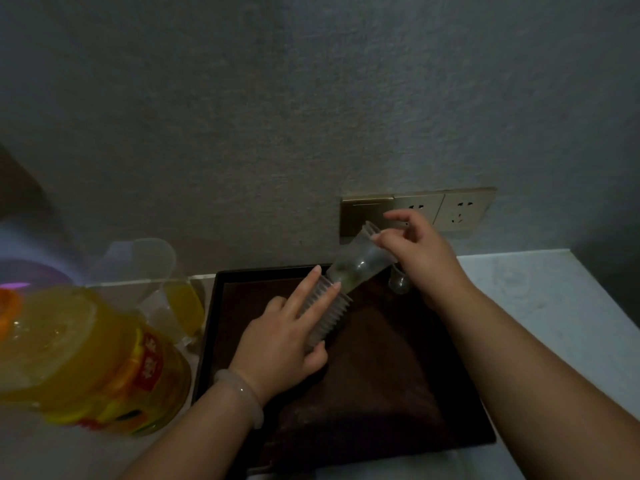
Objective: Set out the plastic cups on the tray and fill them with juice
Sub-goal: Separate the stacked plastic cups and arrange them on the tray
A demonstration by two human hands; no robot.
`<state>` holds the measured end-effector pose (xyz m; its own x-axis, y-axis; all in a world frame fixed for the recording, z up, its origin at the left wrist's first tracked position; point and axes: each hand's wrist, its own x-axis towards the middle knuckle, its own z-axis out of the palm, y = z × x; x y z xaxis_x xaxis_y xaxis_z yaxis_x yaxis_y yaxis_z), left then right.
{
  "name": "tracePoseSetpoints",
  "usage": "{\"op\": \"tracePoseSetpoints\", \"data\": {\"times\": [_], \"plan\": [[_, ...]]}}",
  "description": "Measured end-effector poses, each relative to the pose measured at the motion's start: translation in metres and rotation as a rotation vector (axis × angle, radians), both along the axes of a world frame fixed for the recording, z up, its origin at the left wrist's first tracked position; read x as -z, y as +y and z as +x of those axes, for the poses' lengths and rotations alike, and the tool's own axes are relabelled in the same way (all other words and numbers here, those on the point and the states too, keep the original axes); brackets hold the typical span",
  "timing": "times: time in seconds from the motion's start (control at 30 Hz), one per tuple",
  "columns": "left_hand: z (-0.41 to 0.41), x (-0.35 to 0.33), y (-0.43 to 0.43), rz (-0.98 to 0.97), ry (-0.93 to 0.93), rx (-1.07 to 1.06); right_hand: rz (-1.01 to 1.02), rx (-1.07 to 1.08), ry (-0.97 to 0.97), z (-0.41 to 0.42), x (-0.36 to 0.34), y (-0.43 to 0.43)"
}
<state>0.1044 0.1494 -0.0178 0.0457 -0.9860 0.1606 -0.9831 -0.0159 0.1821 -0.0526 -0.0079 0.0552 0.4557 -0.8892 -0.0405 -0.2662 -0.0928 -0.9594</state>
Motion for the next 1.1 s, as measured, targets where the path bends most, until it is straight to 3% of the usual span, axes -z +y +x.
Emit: {"op": "tracePoseSetpoints", "data": {"times": [0.3, 0.73, 1.0, 1.1], "plan": [[-0.001, -0.013, -0.005, -0.05, 0.027, 0.107, 0.094, -0.22, 0.084, 0.015, 0.017, 0.016], [0.005, -0.019, -0.001, -0.051, 0.021, 0.06, 0.187, -0.131, -0.142, 0.02, 0.021, 0.017], [0.013, -0.004, 0.003, -0.017, 0.021, 0.01, -0.212, 0.139, -0.059, 0.0, -0.001, 0.005], [0.015, 0.0, 0.003, 0.001, 0.026, -0.022, -0.355, 0.051, 0.151, -0.01, 0.007, -0.003]]}}
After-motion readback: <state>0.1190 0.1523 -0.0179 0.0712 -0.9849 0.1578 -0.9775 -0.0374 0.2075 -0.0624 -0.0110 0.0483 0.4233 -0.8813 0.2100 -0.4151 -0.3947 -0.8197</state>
